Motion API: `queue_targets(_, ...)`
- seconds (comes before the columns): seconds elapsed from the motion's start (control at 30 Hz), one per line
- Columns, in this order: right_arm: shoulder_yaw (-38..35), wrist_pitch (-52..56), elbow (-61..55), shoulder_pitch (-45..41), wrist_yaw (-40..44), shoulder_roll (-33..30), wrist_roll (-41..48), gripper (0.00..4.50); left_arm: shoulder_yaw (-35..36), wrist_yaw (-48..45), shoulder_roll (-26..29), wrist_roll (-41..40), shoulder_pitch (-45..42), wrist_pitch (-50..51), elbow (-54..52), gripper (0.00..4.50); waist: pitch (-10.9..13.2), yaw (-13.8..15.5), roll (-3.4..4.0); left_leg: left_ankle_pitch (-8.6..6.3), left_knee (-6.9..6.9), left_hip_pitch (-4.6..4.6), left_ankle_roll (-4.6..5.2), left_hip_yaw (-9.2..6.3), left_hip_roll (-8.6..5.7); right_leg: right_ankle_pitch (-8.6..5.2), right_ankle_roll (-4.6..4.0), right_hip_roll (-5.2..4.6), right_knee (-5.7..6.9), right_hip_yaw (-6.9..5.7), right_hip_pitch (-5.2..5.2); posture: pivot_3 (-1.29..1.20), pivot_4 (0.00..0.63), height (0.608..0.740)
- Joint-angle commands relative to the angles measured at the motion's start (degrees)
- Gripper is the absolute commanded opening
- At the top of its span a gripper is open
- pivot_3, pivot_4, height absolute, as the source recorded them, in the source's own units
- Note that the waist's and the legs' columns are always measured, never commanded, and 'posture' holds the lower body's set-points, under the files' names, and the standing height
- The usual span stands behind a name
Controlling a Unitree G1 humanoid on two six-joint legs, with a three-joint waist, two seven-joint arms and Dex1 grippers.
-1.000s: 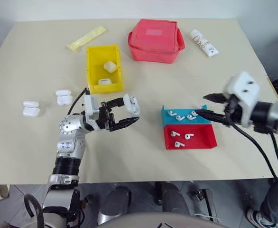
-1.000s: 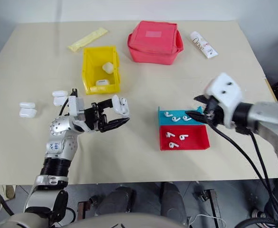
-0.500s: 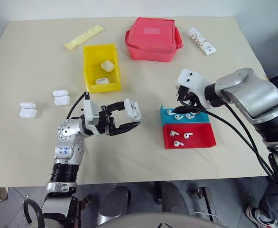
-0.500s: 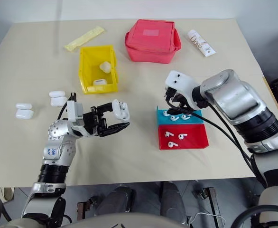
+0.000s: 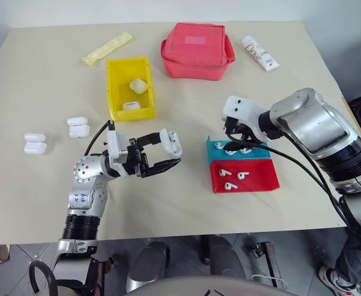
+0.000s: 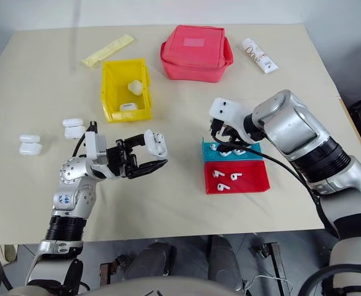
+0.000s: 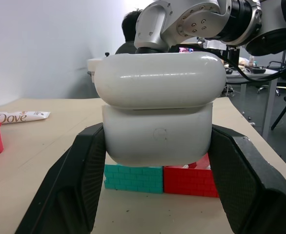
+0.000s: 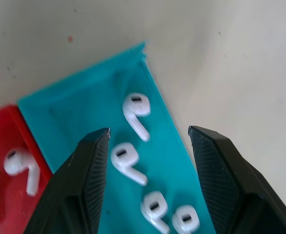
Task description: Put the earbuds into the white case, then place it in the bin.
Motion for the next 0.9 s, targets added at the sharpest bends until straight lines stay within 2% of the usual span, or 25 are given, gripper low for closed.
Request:
queue_targets(0.03,-1.3,-0.9,1.3,-1.9,0.2,1.8,-1.5,2.67,0.5,0.4,0.3,-1.5,0.6,0.0,-2.8,2.76,0.0,0.0,0.00,0.00,0.00,-0.01,0.00,0.00,0.00,0.00,0.00,0.00,0.00,0.00,-0.02,0.00,0.150,0.740)
queue_targets(0.53,-0.7,2.1,7.3,-3.8,0.2,7.4,-5.4,2.67,1.1,1.2,1.4,-1.8,2.1,0.9,-4.9,2.76,0.0,-0.5,0.01,0.00,0.00,-0.02,0.00,0.01,-0.02,0.00,-0.01,0.02,0.04,0.00,-0.05,0.00,0.150,0.740)
queue_targets(0.9,-0.7,19.4,3.3,-6.2,-2.8,9.6,-3.2,2.67,1.3,1.6,1.4,-1.2,0.8,0.4,-3.2,2.76,0.0,-1.2,0.04,0.00,-0.01,-0.04,-0.01,0.01,-0.01,0.00,-0.02,-0.01,0.08,-0.01,-0.11,0.00,0.150,0.740)
